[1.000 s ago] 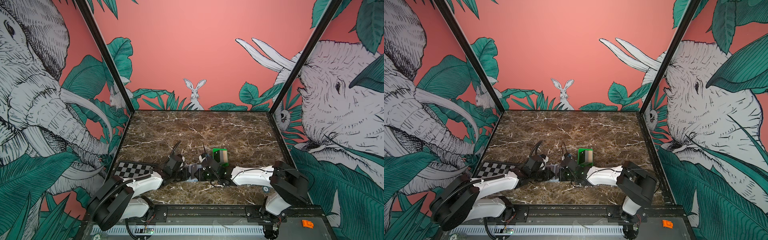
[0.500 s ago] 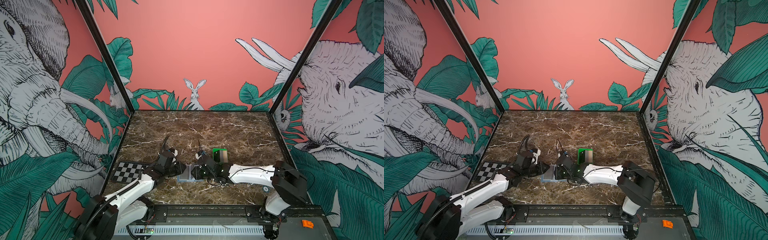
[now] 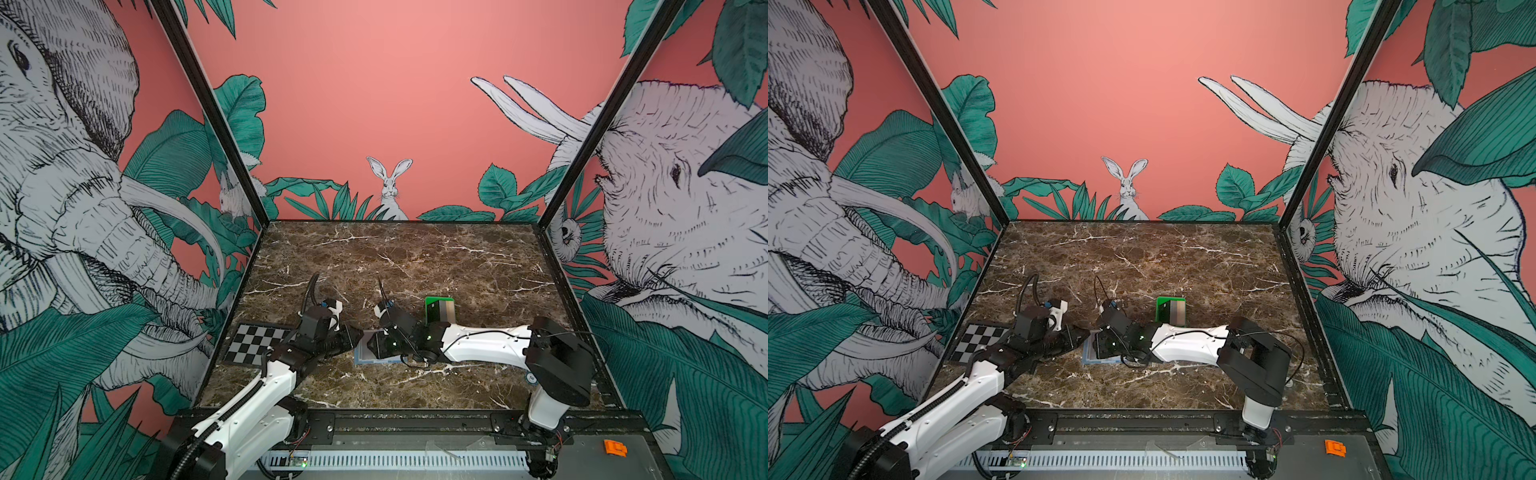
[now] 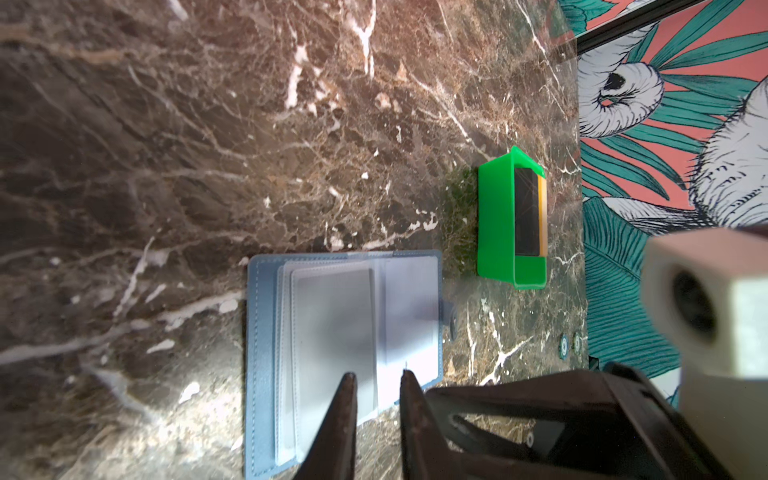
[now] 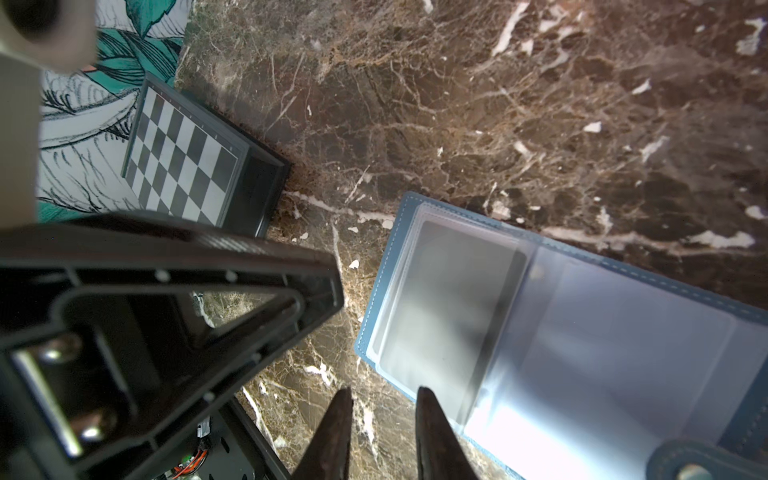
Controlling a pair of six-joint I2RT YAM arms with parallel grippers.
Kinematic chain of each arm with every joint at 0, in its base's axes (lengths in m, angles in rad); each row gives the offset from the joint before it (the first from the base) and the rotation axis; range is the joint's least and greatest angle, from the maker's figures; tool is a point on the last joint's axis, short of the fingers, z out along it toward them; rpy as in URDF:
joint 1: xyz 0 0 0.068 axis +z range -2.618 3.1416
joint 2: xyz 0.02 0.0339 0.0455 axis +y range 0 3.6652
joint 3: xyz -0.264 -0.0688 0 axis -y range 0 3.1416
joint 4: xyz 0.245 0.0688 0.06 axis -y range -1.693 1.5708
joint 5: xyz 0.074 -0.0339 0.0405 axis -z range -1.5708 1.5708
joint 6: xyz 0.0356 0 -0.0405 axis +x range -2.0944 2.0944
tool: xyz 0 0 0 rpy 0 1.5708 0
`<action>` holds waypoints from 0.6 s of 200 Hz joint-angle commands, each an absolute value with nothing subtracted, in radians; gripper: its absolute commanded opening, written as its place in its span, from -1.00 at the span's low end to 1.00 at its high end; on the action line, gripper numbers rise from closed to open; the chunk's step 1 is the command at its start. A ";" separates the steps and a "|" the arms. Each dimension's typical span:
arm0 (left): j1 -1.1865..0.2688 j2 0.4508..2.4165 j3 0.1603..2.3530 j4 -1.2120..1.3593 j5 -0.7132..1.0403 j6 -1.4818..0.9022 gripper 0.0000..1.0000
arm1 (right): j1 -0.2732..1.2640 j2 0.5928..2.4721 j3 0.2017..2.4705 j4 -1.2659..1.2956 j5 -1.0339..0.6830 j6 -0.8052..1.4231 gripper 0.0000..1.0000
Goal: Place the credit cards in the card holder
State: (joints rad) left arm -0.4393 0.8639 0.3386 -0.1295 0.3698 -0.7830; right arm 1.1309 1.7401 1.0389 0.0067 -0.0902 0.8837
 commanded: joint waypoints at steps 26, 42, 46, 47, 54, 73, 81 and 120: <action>-0.434 0.802 0.326 -0.145 0.385 -0.783 -0.55 | 1.135 1.717 1.030 0.000 -0.086 0.847 -0.46; -0.433 0.803 0.330 -0.149 0.392 -0.773 -0.55 | 1.135 1.709 1.023 0.006 -0.083 0.842 -0.45; -0.434 0.804 0.331 -0.148 0.394 -0.770 -0.55 | 1.135 1.708 1.020 0.006 -0.082 0.842 -0.45; -0.434 0.805 0.331 -0.148 0.395 -0.770 -0.55 | 1.135 1.707 1.020 0.006 -0.082 0.841 -0.45; -0.434 0.807 0.330 -0.143 0.399 -0.765 -0.55 | 1.135 1.702 1.017 0.009 -0.080 0.839 -0.45; -0.434 0.817 0.332 -0.129 0.423 -0.749 -0.55 | 1.135 1.684 1.005 0.006 -0.067 0.831 -0.44; -0.433 0.823 0.336 -0.126 0.429 -0.741 -0.55 | 1.135 1.675 0.998 0.004 -0.061 0.826 -0.42; -0.436 0.833 0.345 -0.108 0.451 -0.729 -0.53 | 1.134 1.609 0.945 -0.021 -0.008 0.800 -0.21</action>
